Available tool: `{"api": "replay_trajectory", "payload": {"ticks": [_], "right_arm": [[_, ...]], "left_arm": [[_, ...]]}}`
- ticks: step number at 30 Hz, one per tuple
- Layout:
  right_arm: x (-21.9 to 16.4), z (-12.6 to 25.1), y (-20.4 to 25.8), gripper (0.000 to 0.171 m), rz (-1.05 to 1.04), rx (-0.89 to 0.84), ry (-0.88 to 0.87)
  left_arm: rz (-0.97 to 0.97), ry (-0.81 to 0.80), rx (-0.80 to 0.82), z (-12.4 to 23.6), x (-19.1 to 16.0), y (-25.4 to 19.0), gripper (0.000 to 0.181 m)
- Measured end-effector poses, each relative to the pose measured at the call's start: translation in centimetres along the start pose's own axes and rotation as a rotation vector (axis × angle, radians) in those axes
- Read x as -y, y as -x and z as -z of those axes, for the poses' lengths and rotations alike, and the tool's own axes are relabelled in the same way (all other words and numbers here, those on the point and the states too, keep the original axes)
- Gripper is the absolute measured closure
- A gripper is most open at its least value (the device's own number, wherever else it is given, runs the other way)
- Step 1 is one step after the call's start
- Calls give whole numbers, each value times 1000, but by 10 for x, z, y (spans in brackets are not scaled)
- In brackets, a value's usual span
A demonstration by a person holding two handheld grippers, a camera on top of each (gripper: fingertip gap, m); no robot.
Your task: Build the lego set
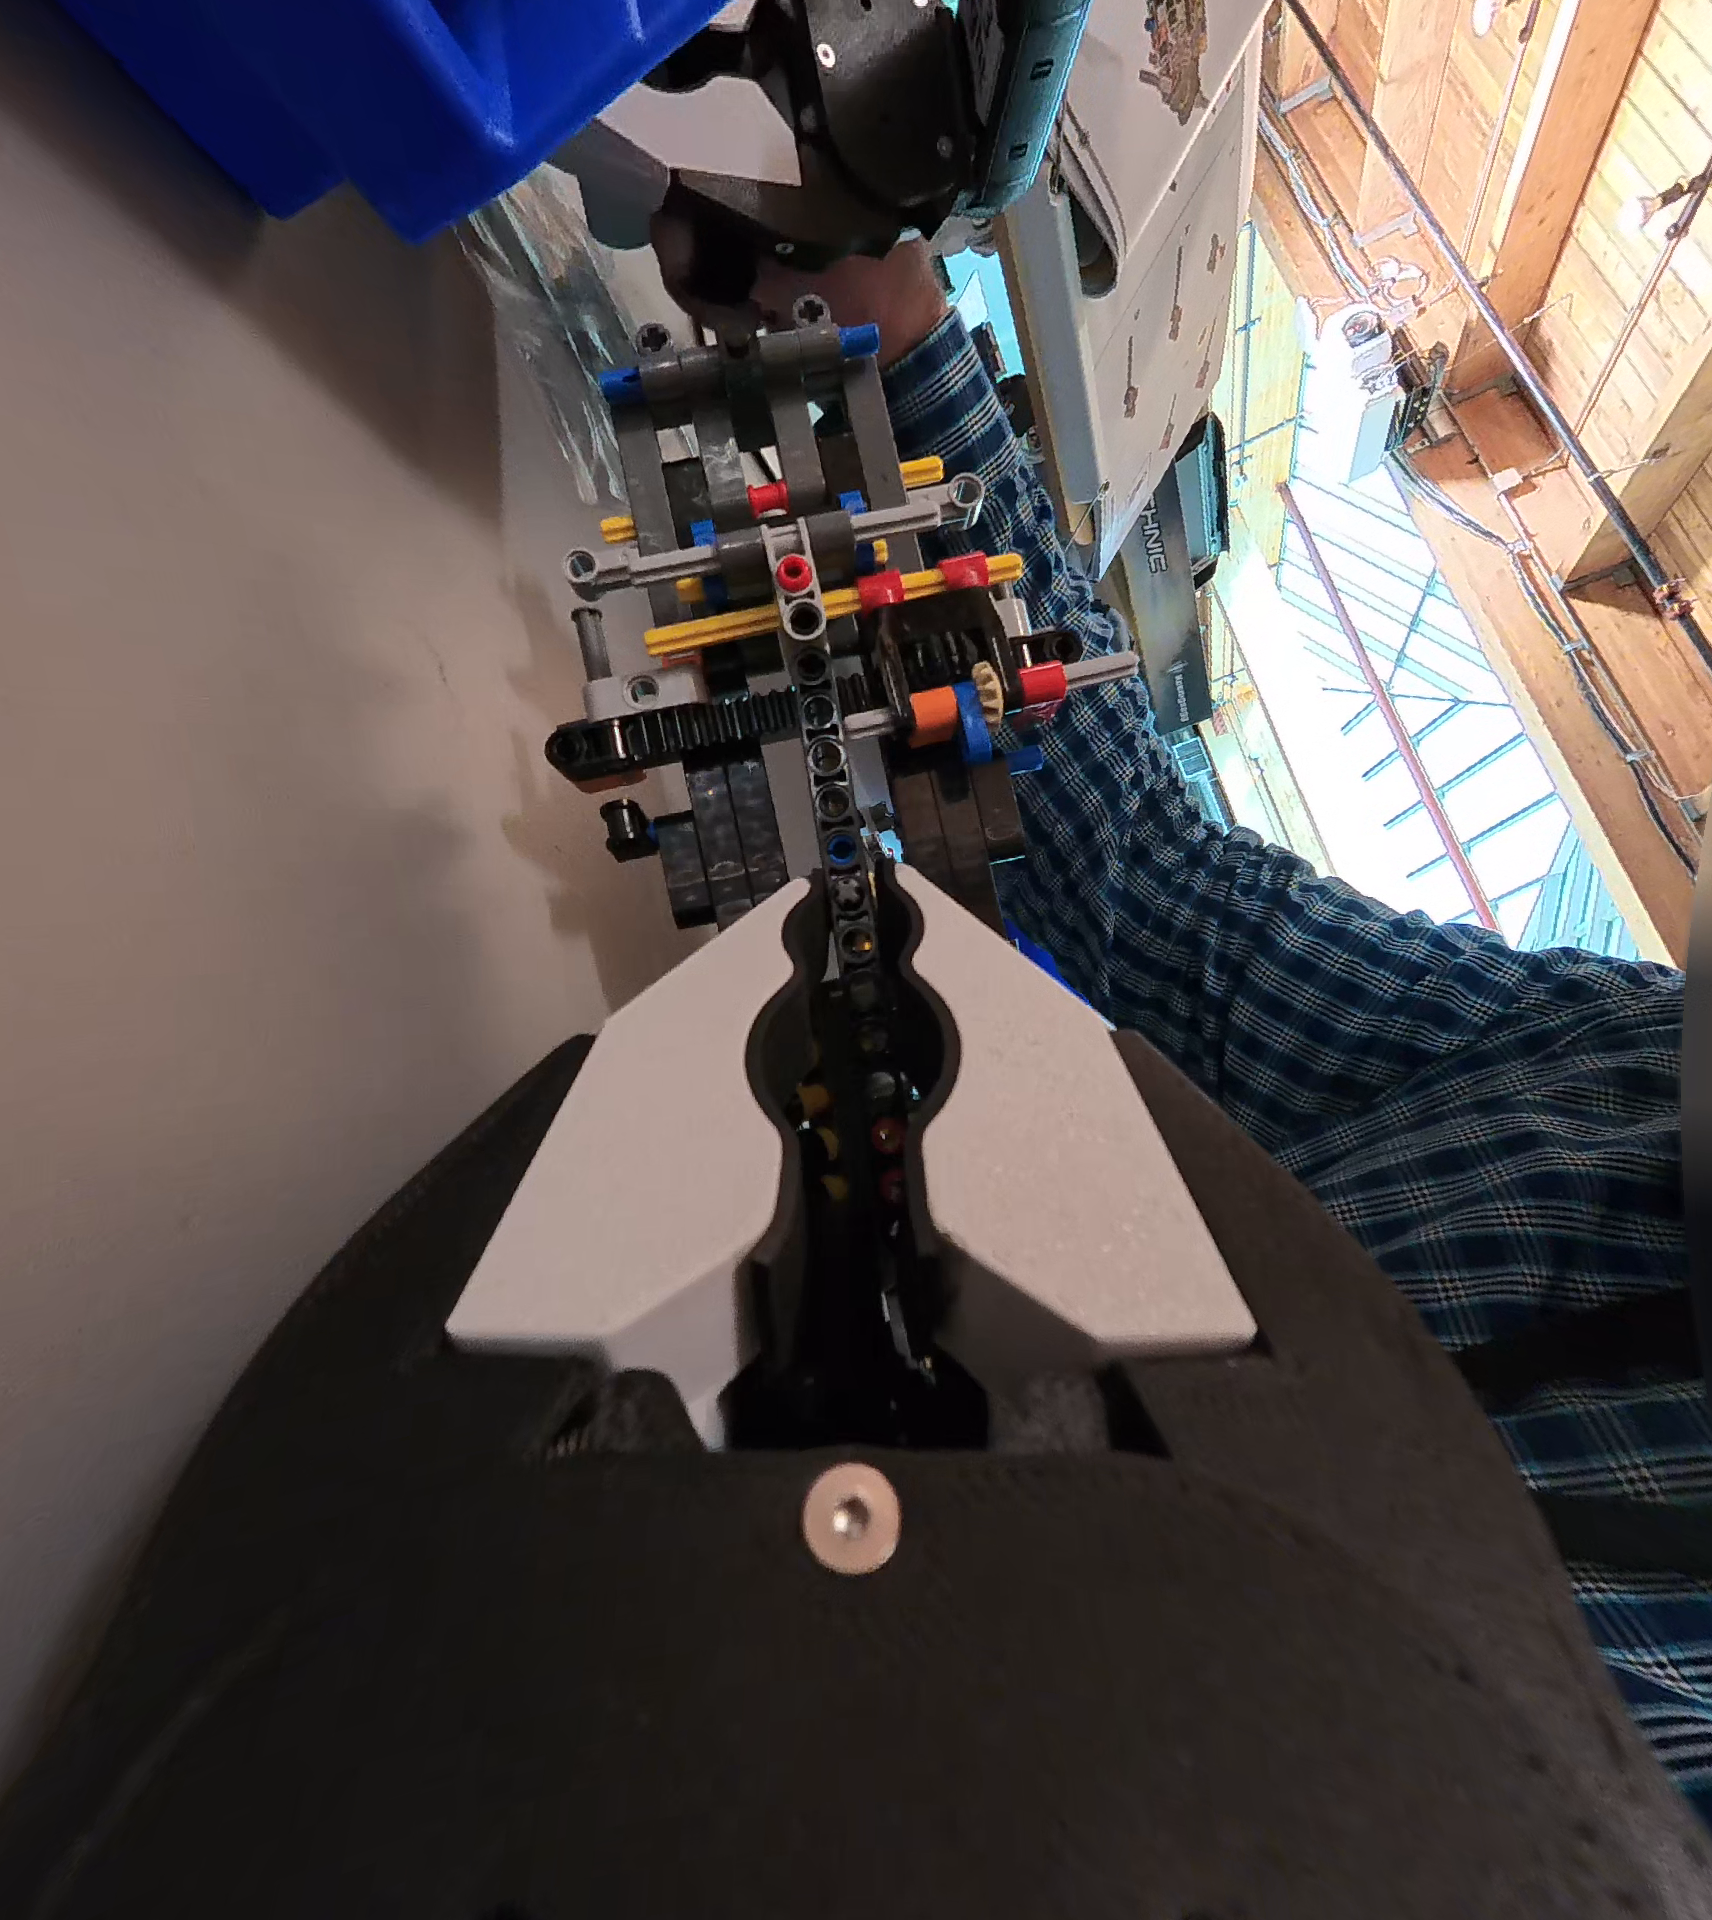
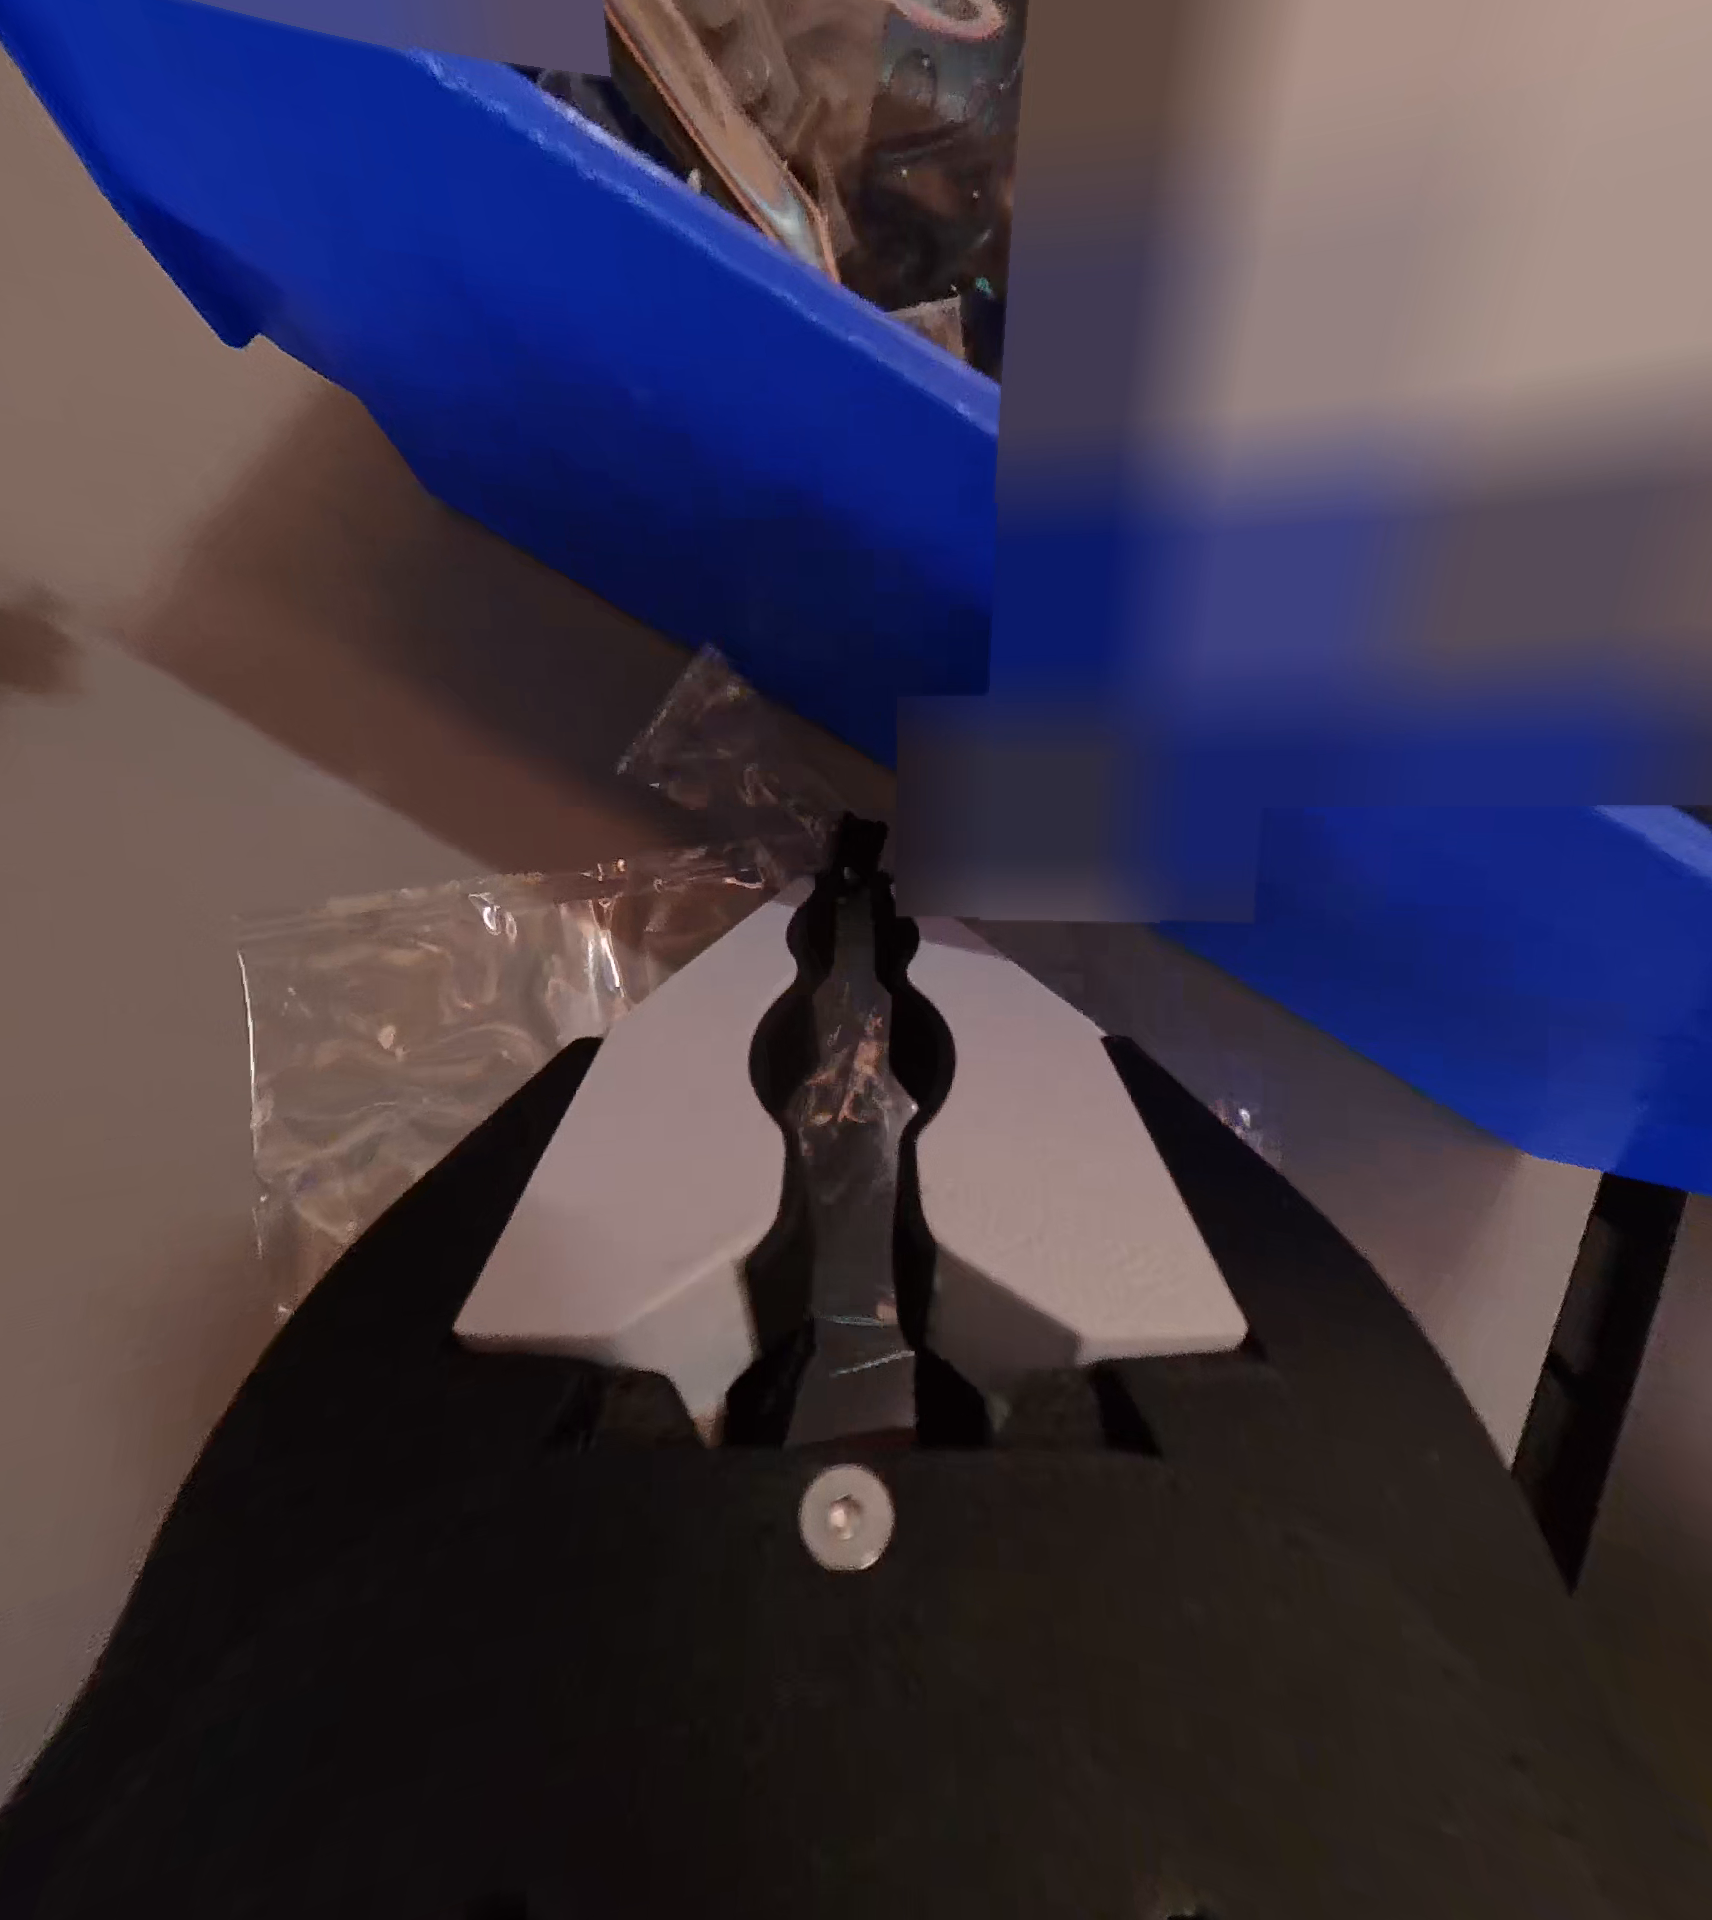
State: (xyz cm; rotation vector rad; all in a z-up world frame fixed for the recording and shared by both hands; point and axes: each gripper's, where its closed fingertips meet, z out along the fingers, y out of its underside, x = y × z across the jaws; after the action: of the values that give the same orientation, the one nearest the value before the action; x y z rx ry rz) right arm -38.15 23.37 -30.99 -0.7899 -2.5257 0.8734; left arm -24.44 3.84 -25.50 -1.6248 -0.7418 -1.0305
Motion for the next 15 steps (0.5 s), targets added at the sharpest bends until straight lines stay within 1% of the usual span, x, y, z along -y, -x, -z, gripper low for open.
{"api": "replay_trajectory", "payload": {"ticks": [7,12,15], "right_arm": [[8,7,2,168,-15,-2,-30],[20,32,13,168,-25,-53,-52],[32,52,32,168,-23,-82,-81]], "left_arm": [[3,-7,5,1,1,1,174],[34,-34,-10,1,3,0,174],[53,-61,-12,0,4,0,174]]}}
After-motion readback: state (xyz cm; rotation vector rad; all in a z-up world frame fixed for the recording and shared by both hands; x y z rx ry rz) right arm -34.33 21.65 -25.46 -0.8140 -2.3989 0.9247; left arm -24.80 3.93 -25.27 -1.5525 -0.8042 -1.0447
